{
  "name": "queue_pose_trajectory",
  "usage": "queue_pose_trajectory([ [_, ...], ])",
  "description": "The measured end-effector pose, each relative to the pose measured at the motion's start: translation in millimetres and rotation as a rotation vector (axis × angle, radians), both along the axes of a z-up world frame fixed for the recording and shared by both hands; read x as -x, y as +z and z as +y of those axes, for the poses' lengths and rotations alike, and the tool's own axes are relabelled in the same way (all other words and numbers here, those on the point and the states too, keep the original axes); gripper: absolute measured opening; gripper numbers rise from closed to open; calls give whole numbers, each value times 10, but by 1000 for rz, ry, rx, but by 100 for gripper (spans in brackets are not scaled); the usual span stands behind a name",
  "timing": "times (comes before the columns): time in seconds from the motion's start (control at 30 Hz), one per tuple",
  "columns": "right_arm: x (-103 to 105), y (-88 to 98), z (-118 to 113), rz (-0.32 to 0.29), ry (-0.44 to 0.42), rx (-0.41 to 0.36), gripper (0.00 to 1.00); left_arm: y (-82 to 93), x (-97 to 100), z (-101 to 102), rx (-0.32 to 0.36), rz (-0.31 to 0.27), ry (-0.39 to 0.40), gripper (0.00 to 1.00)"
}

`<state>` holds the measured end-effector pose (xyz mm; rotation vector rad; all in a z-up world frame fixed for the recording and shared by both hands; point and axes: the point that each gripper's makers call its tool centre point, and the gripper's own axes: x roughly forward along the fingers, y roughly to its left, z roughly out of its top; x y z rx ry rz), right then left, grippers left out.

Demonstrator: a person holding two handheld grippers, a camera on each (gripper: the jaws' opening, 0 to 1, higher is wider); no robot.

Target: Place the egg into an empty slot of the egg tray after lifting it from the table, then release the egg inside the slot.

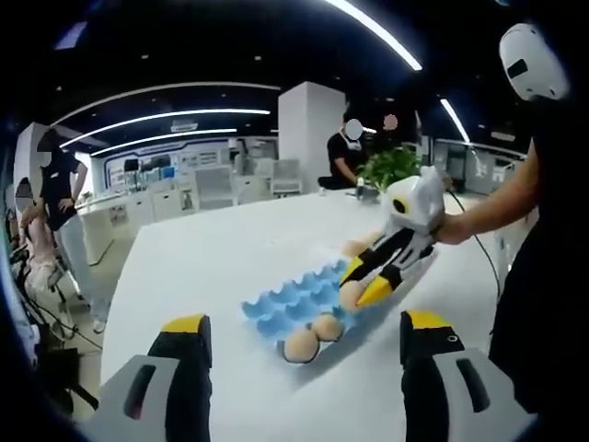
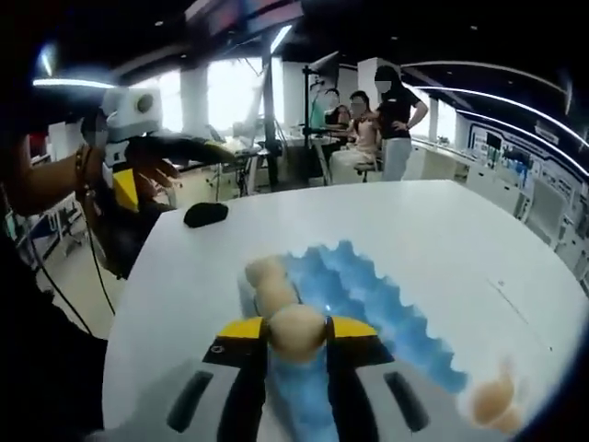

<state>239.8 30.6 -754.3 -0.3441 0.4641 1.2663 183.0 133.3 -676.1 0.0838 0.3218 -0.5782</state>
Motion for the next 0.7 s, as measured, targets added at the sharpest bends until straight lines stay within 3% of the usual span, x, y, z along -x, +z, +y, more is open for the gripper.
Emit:
queue_pose_trajectory([
  [0.7,5,-227,-20,17,7,49,25,-9,15,36,9,1,10,84],
])
